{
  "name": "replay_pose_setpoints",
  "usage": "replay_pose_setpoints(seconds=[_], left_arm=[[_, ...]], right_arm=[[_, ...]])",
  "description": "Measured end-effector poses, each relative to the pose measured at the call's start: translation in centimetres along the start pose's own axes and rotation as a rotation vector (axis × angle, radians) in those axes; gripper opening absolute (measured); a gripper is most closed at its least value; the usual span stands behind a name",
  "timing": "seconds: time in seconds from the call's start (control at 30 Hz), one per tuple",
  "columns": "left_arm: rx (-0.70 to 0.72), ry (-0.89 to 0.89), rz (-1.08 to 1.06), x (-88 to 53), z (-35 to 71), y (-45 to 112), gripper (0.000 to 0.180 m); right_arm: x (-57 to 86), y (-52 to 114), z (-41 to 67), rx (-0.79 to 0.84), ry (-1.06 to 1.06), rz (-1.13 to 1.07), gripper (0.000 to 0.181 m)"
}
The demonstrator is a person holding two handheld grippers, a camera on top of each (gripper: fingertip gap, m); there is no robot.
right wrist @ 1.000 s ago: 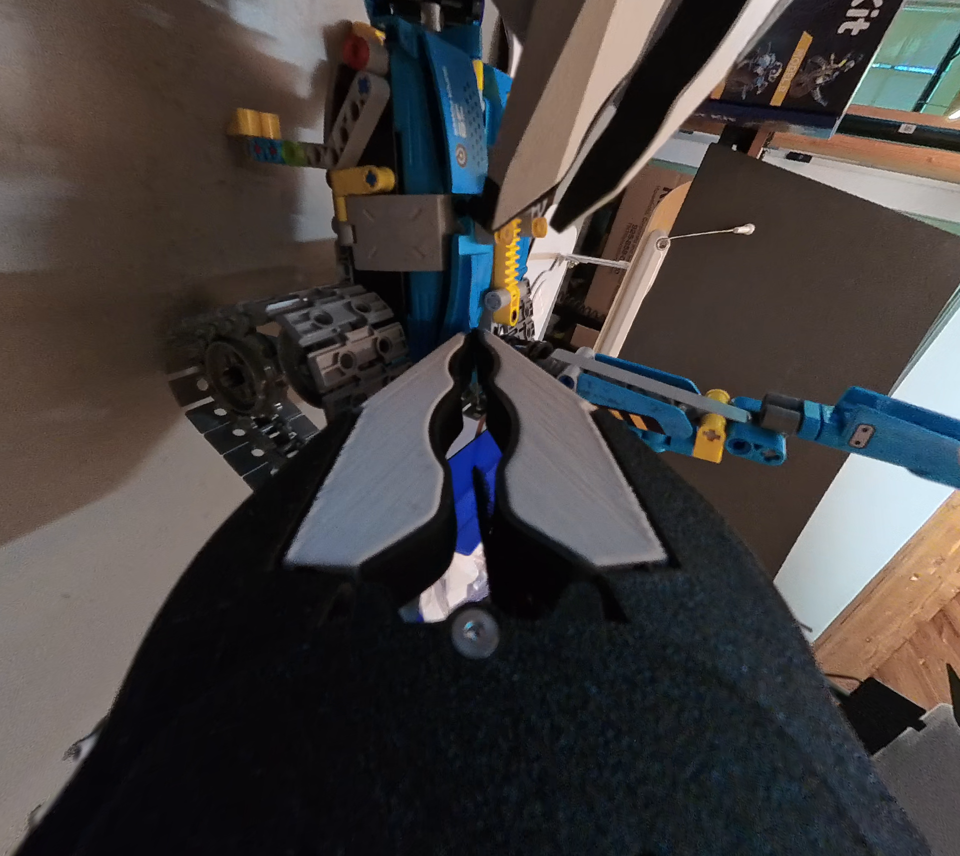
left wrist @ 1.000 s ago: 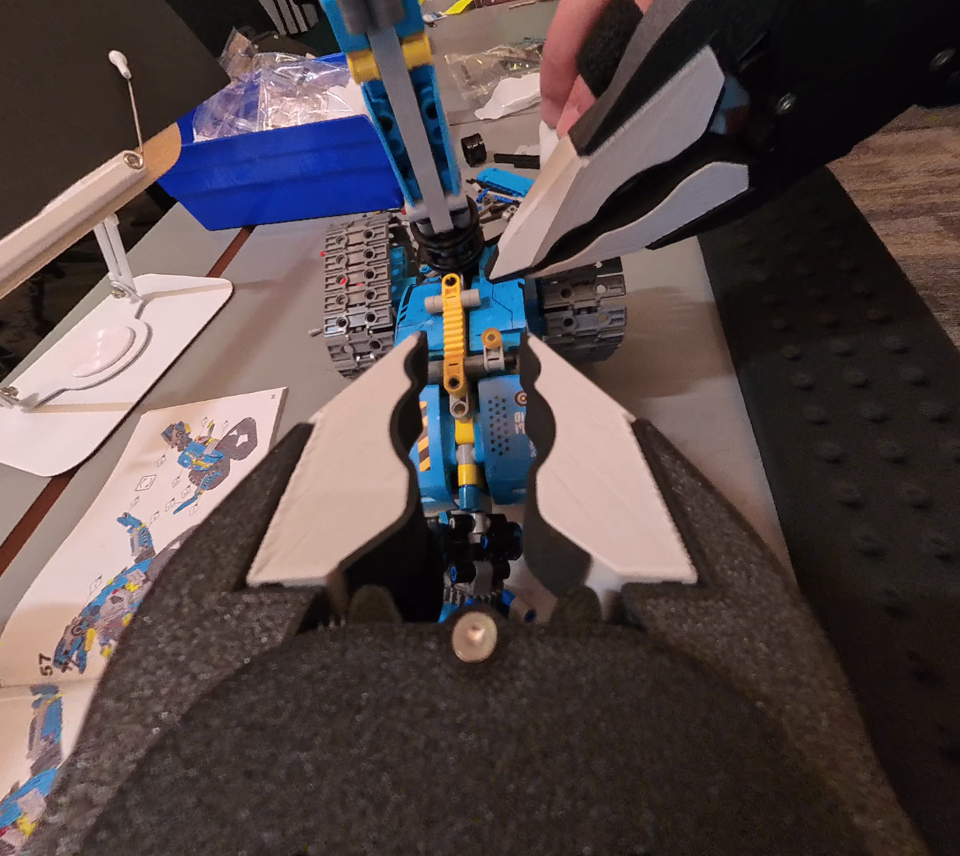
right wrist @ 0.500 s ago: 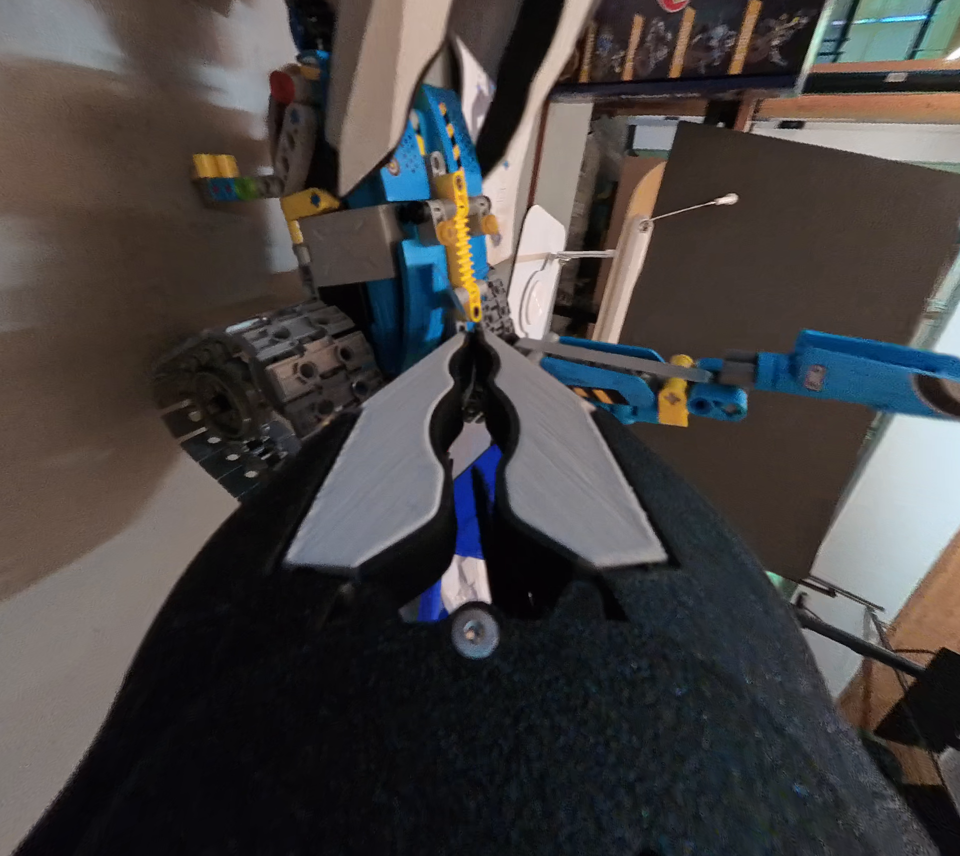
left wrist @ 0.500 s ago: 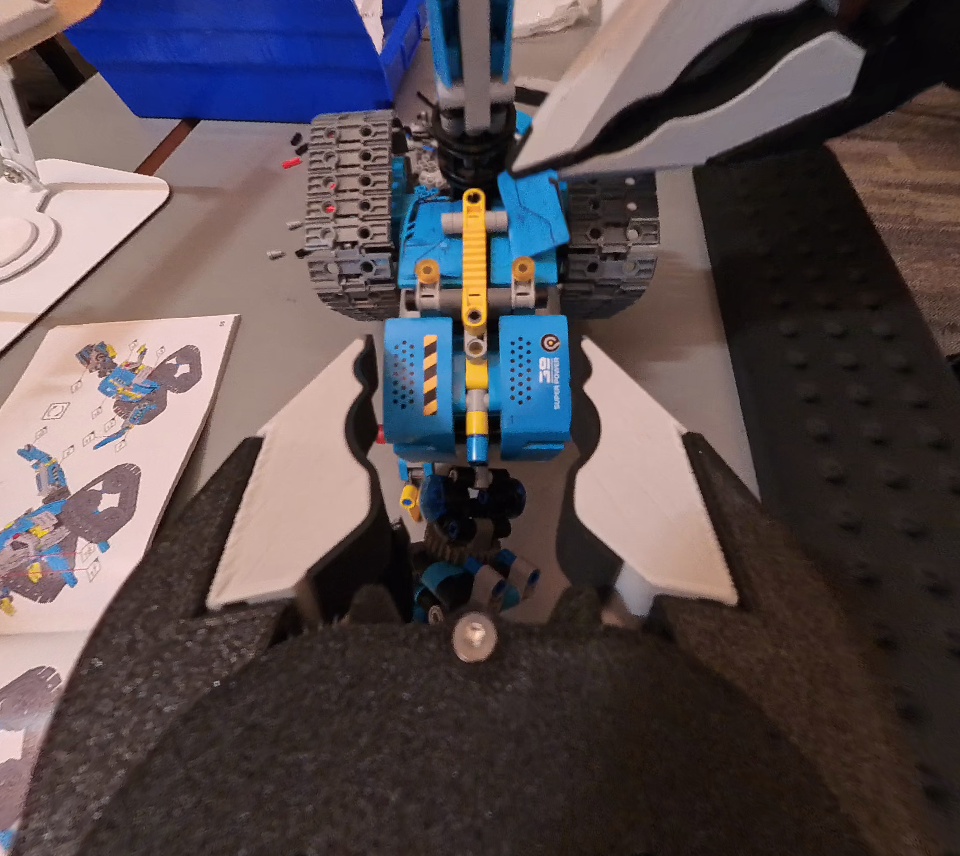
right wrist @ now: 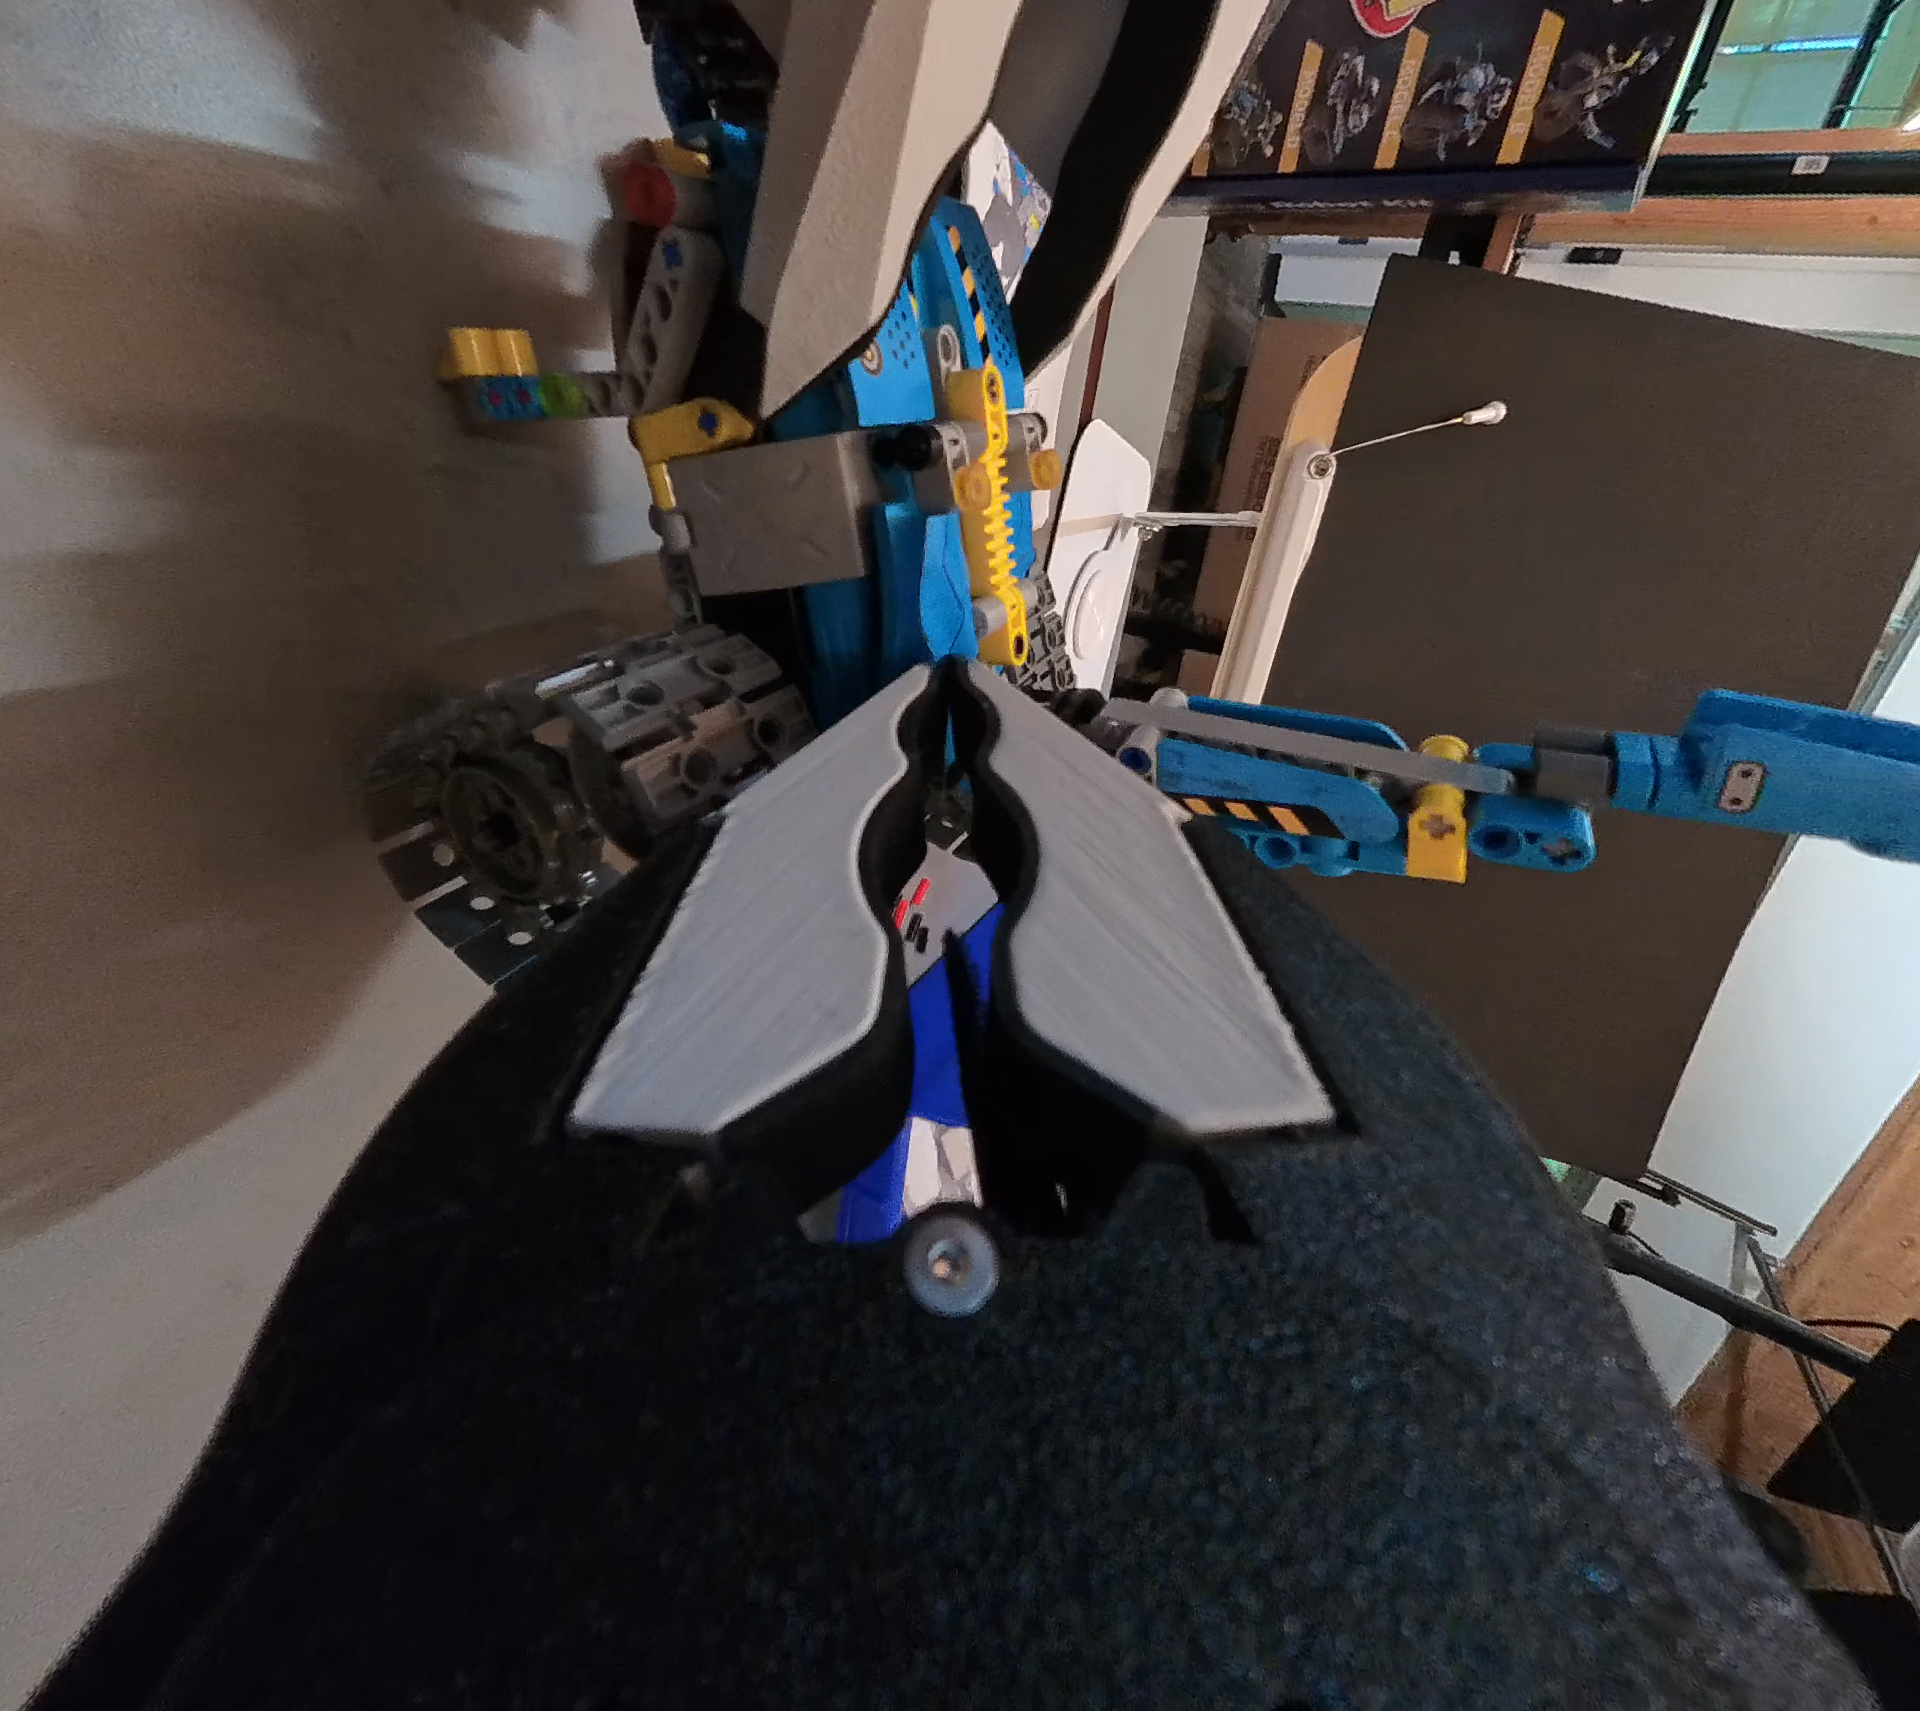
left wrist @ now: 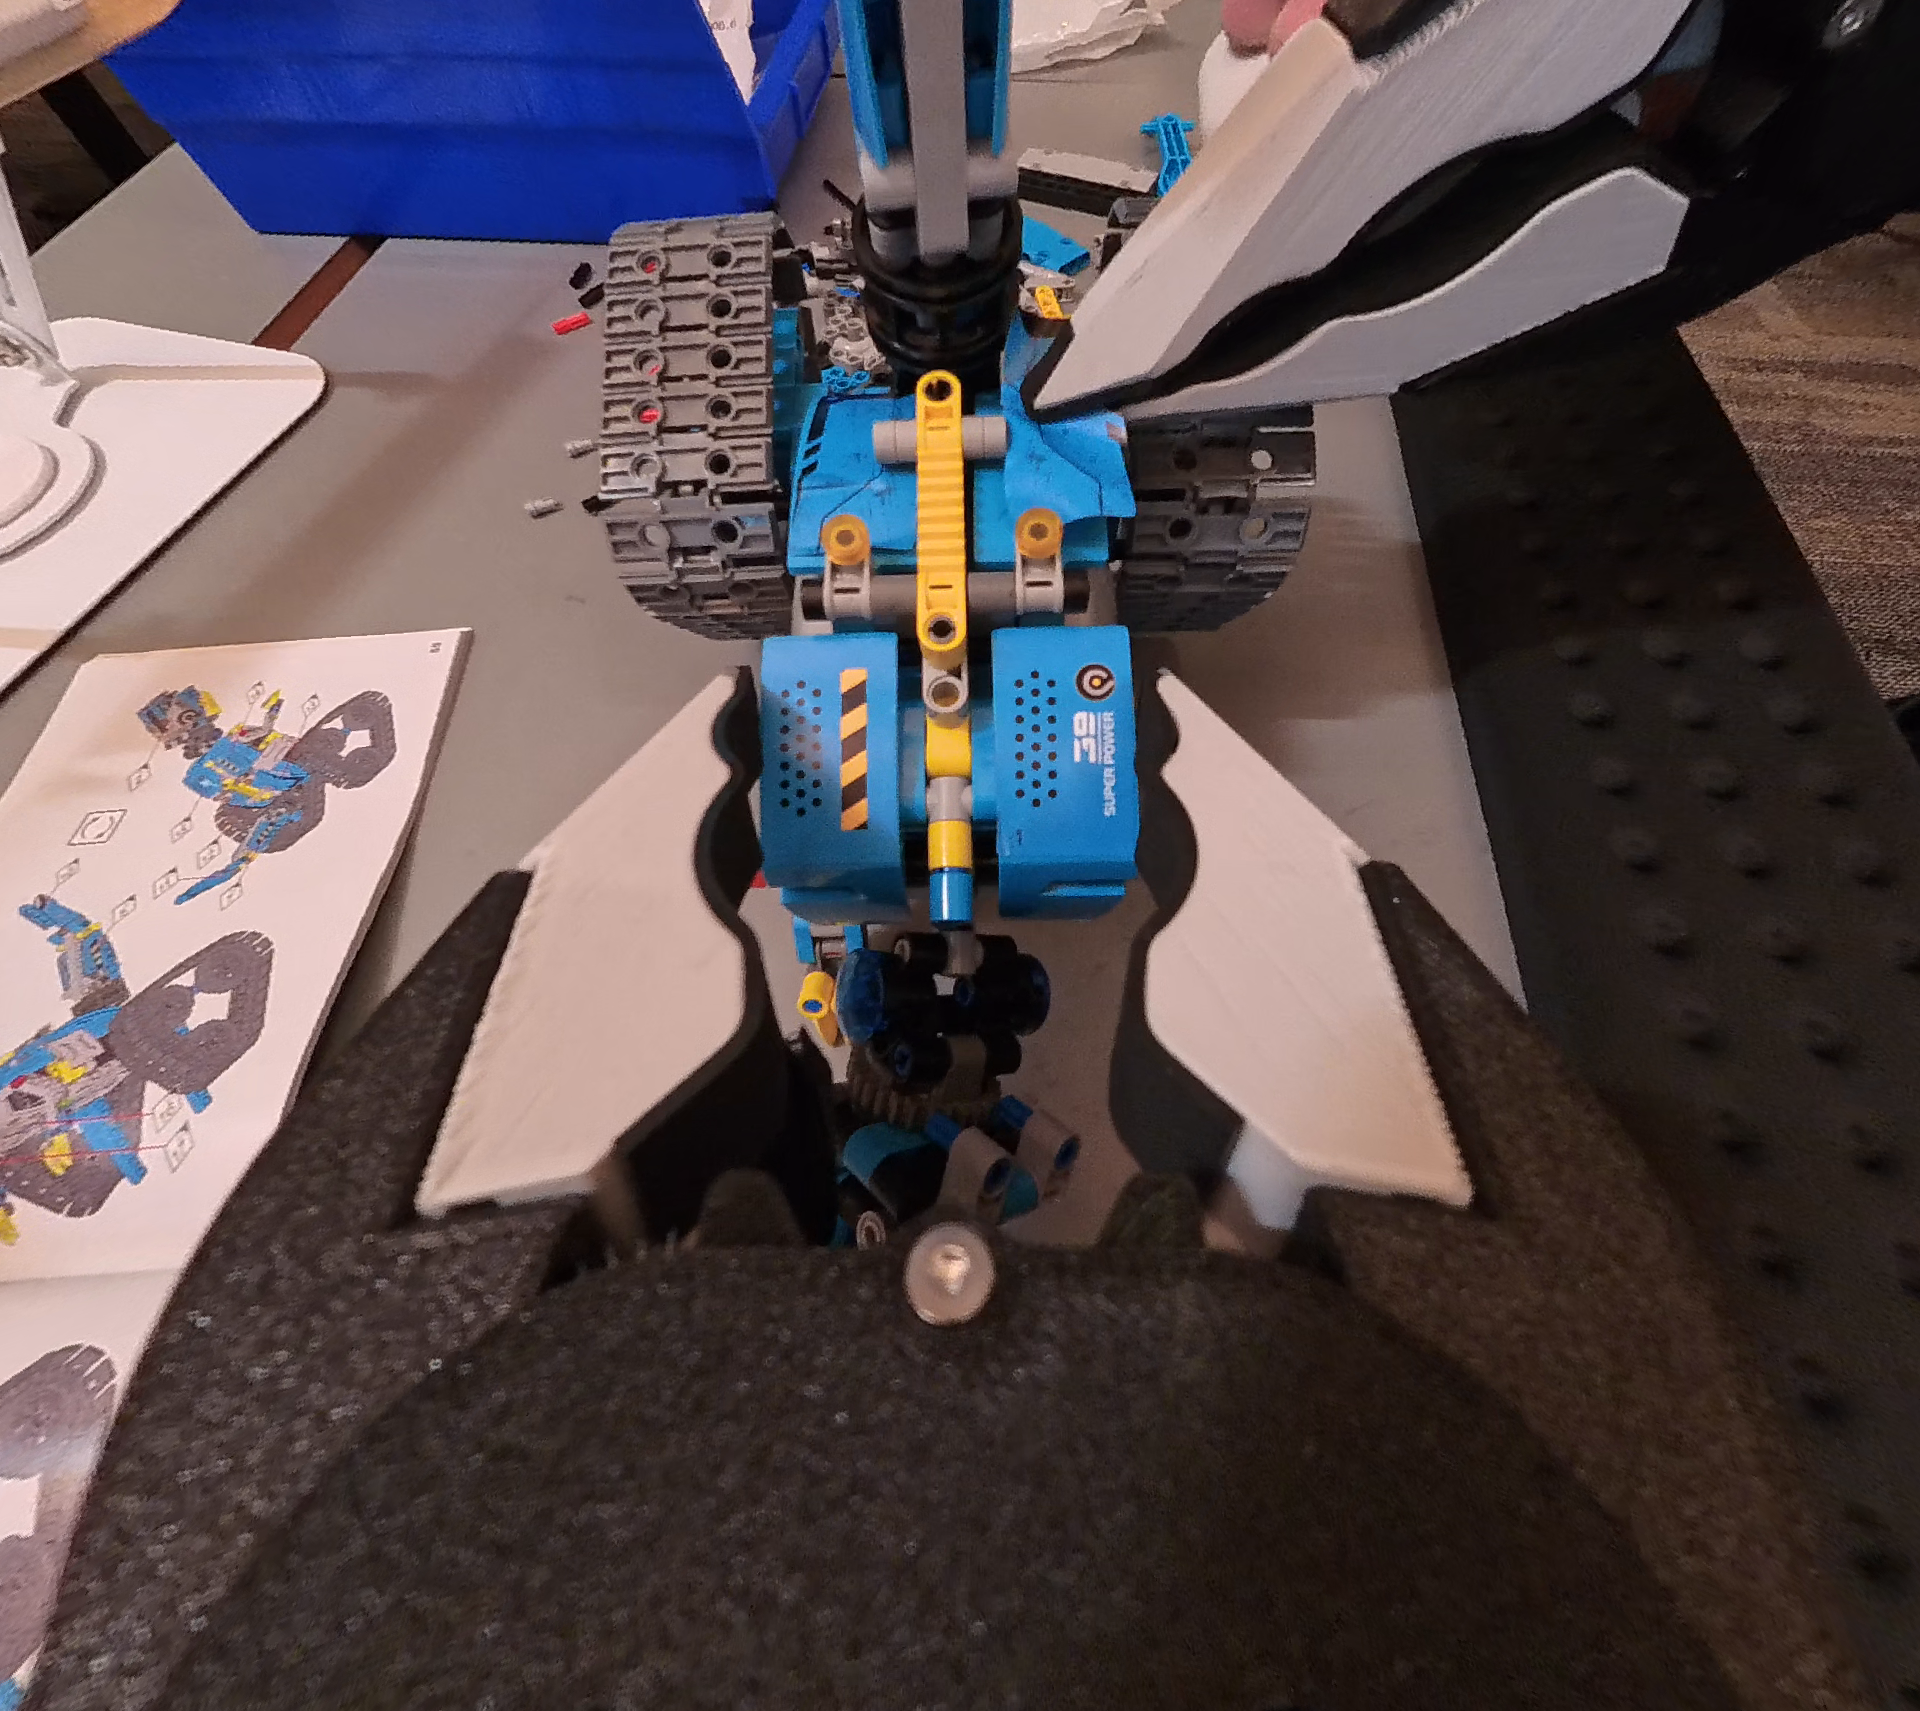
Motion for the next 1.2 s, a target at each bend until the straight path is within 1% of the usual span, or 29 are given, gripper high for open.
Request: replay_pose_setpoints(seconds=[0.1,0.63,0.77,0.97,1.2], left_arm=[[-0.002,0.003,0.001,0.02,0.0,0.01,0.071],[0.001,0.009,0.0,0.07,0.03,0.07,0.071],[0.0,0.012,0.0,0.11,0.06,0.1,0.071],[0.003,0.005,-0.002,0.06,0.03,0.09,0.071],[0.014,-0.022,-0.014,-0.03,0.0,0.04,0.071]], right_arm=[[-0.06,-0.12,-0.4,-0.029,-0.009,0.031,0.0],[-0.09,-0.07,-0.31,-0.065,0.003,0.065,0.0],[-0.12,-0.15,-0.31,-0.062,-0.003,0.071,0.0],[-0.12,-0.16,-0.24,-0.032,-0.09,0.057,0.0],[-0.11,-0.13,-0.12,0.008,-0.137,0.031,0.0]])
Point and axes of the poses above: each gripper's, where its closed fingertips meet, y out along the fingers, z out of its top, x = y × z across the jaws, the point moved 1 cm from there along -y, back along the fingers, and after that the axes turned 13 degrees about -z, right-handed, at the moved point
